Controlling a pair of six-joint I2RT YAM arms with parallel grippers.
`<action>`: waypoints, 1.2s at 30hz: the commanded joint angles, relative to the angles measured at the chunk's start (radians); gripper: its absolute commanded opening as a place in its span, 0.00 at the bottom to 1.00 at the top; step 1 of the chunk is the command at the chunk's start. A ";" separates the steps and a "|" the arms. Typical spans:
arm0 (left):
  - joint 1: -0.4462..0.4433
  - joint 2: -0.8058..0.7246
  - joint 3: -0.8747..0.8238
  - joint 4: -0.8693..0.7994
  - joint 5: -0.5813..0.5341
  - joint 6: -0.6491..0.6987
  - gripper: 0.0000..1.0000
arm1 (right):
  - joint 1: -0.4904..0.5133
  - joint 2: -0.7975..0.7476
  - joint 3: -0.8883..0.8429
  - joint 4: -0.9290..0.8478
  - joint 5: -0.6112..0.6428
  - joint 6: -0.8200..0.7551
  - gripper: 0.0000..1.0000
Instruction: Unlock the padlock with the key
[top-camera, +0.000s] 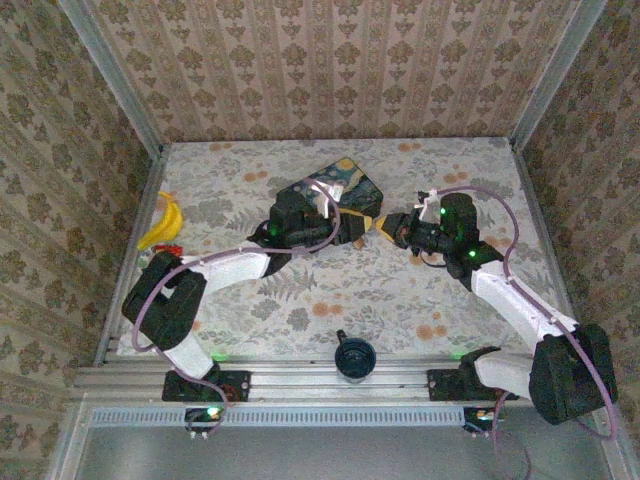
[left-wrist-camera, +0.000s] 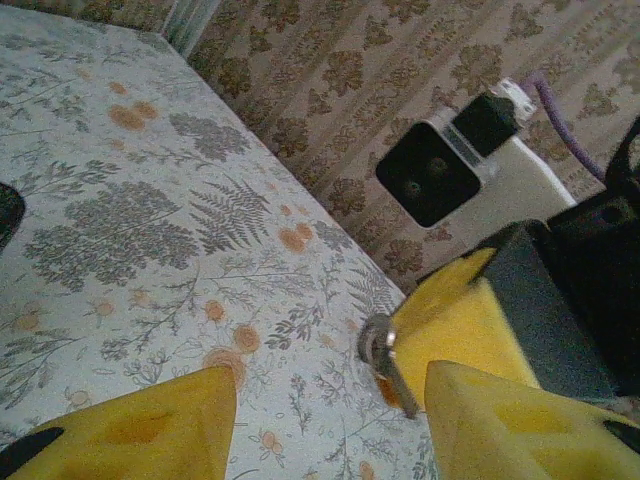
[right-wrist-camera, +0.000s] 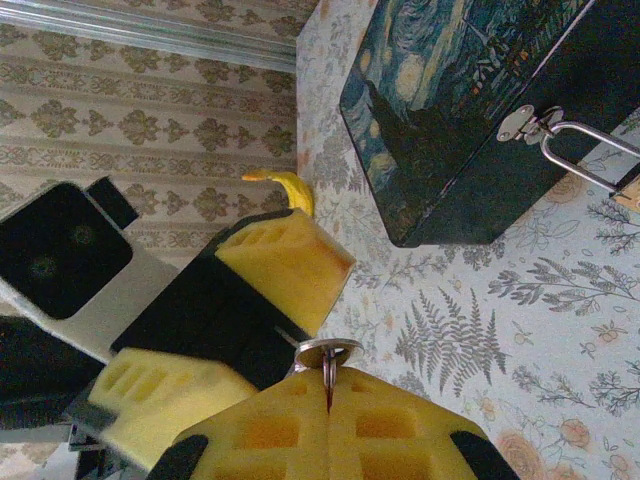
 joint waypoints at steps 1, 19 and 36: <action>-0.010 -0.026 0.029 0.011 0.036 0.061 0.52 | -0.004 -0.028 0.016 0.028 -0.024 0.011 0.01; -0.037 0.015 0.058 0.062 0.101 0.044 0.40 | -0.004 -0.022 0.010 0.039 -0.016 0.017 0.01; -0.035 0.050 0.050 0.101 0.083 -0.006 0.06 | -0.002 -0.034 0.009 0.045 -0.018 0.027 0.02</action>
